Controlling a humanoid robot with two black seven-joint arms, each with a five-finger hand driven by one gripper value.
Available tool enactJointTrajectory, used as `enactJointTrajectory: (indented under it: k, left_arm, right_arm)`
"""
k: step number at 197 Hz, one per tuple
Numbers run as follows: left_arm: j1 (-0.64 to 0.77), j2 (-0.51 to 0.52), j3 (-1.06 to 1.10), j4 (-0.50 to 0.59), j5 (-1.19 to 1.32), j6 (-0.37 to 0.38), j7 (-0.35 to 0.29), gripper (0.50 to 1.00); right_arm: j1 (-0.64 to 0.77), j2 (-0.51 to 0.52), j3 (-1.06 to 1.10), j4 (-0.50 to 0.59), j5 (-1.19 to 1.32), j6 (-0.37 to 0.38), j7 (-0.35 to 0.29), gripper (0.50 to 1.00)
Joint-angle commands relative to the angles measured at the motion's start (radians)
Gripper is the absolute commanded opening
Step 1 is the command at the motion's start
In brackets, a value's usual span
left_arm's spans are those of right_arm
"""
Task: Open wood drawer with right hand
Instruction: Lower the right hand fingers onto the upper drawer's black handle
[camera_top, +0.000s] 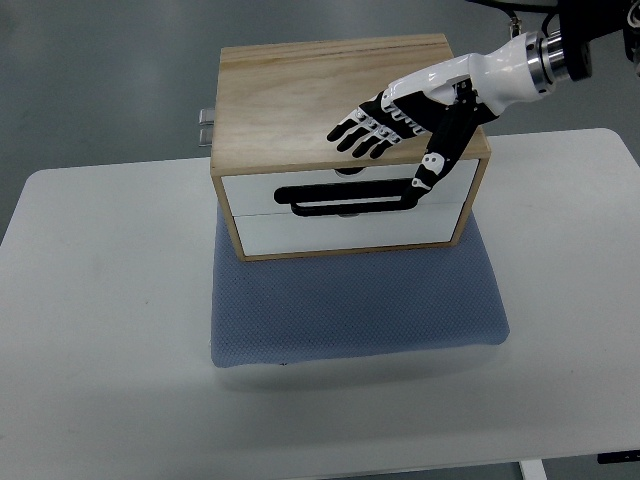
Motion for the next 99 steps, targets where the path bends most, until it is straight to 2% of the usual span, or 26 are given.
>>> enactJointTrajectory:
  k: [1,34,99]
  left_arm:
    - [0.0,0.0,0.0,0.0,0.0,0.0,0.0,1.0]
    - [0.0,0.0,0.0,0.0,0.0,0.0,0.0,1.0]
    - [0.0,0.0,0.0,0.0,0.0,0.0,0.0,1.0]
  right_arm:
    - [0.006,0.035,-0.02,0.008,-0.003,0.0,-0.006,0.954]
    - [-0.001,0.076,-0.02,0.008,-0.003,-0.016,-0.068,0.954]
    - [-0.054,0.115,-0.018,0.008,0.0,-0.137,-0.089,0.954]
